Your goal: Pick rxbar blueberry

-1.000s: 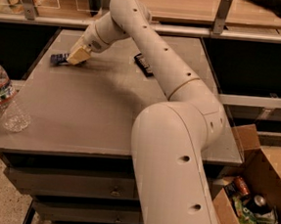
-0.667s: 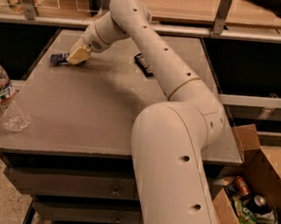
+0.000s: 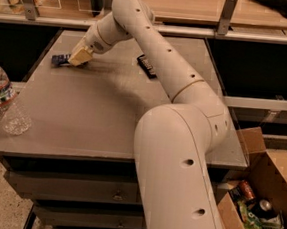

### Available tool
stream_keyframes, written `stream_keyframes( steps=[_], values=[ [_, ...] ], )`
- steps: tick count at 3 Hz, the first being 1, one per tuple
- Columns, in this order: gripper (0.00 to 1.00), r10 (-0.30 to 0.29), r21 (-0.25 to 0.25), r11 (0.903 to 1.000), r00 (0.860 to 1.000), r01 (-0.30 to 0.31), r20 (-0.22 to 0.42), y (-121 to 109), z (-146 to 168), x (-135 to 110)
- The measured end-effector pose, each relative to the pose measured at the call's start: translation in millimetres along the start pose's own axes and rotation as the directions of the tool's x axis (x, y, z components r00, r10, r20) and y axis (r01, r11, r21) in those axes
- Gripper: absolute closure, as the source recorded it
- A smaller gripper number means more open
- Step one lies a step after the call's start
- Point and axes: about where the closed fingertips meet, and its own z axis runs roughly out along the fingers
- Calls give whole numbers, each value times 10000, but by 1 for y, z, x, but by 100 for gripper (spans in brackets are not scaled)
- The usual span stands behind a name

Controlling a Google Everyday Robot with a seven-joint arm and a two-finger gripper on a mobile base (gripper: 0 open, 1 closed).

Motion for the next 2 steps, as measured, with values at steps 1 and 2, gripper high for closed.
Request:
stream_keyframes(
  steps=[1, 2],
  values=[
    [100, -611, 437, 9974, 9943, 574, 878, 0, -33, -26],
    [100, -1412, 956, 9874, 9742, 1258, 1762, 5, -74, -58]
  ],
)
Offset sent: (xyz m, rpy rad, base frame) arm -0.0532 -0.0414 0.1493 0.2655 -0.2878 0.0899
